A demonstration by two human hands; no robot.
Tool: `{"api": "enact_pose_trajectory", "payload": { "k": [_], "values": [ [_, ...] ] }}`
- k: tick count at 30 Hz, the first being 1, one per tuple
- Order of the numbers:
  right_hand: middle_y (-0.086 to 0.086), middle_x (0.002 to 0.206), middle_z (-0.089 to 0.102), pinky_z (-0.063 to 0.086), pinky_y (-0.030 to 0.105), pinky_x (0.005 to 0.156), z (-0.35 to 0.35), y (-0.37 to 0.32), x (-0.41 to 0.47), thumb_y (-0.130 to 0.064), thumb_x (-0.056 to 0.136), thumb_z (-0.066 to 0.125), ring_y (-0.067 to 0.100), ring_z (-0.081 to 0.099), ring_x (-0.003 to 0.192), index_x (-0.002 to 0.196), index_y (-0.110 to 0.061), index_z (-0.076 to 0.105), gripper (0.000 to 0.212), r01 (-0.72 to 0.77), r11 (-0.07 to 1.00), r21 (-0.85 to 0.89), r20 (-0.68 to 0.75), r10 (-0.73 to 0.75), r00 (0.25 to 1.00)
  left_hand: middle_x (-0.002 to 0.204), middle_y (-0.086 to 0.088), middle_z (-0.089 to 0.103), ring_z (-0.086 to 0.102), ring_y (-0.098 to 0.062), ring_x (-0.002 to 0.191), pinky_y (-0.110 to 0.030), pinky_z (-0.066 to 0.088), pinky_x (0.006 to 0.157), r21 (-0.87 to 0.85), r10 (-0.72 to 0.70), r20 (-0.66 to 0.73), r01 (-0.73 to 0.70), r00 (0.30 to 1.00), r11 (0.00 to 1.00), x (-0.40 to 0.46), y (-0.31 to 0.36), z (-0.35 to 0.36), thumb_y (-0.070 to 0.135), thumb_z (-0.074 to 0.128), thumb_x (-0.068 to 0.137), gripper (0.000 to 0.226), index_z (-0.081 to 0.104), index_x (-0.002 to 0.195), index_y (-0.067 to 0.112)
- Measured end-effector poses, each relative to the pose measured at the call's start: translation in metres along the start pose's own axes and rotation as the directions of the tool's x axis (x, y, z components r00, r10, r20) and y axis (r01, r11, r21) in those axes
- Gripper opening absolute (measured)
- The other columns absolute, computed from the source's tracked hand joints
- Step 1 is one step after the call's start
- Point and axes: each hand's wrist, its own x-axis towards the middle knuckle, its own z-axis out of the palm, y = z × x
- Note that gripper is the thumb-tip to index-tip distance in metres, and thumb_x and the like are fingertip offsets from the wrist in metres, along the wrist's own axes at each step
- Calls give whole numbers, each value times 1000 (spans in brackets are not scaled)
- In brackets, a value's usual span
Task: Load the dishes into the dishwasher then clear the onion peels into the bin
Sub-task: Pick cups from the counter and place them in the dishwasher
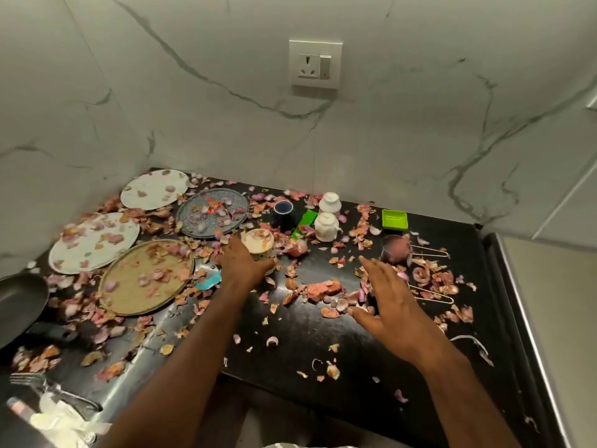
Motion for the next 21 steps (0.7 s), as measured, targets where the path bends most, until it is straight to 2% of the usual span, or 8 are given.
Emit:
{"api": "enact_pose_trajectory", "payload": {
  "k": [5,8,9,11,13,16,18,21],
  "values": [
    [-16,171,1,15,37,125,-8,10,-10,-45,99,64,2,0,155,162,-49,-1,90,-38,998,46,-26,39,999,152,-16,48,44,-36,141,-47,42,112,-191,-63,-16,58,998,980,11,4,12,34,93,76,98,36,151,7],
    [-18,171,1,10,33,122,-11,21,-19,-46,99,64,-4,-5,150,161,-51,0,90,-79,994,78,-55,83,995,142,-13,58,57,-31,129,-44,52,102,-393,-139,-6,126,990,911,14,2,13,55,92,66,102,47,145,10],
    [-19,170,3,11,34,122,-12,24,-22,-47,98,65,-4,-3,150,161,-51,1,90,-85,992,89,-69,91,993,137,-11,63,62,-27,121,-42,56,96,-549,-183,48,179,982,817,13,4,12,62,91,61,101,53,140,12],
    [-21,167,8,10,31,121,-13,29,-27,-46,98,66,-6,2,148,161,-50,4,89,-94,989,113,-89,105,991,120,-11,69,67,-25,107,-40,60,85,-838,-238,255,337,937,429,3,18,12,56,87,71,68,62,120,15],
    [-21,168,9,9,28,119,-15,33,-32,-46,98,65,-10,2,145,162,-48,5,88,-121,985,125,-89,133,987,106,-15,71,70,-27,97,-41,63,87,-865,-157,490,500,858,34,-13,35,15,52,80,83,51,62,111,13],
    [-24,167,7,7,27,118,-16,37,-37,-48,98,65,-11,-2,144,163,-49,3,89,-137,980,141,-79,149,986,100,-18,77,75,-29,87,-40,64,82,-754,40,623,614,781,-235,-34,53,23,61,79,79,70,62,120,6],
    [-23,168,6,10,28,120,-18,38,-41,-50,98,65,-9,-1,148,162,-51,3,89,-136,979,155,-83,150,985,117,-18,73,75,-29,93,-39,64,81,-697,112,658,658,745,-285,-46,60,31,61,84,73,84,60,131,6],
    [-22,170,7,16,33,124,-24,41,-51,-52,98,64,-5,3,153,159,-57,1,88,-130,974,186,-100,150,984,123,-16,72,73,-28,99,-36,62,86,-744,139,640,655,756,-133,-63,71,42,63,82,74,83,61,134,9]
  ]
}}
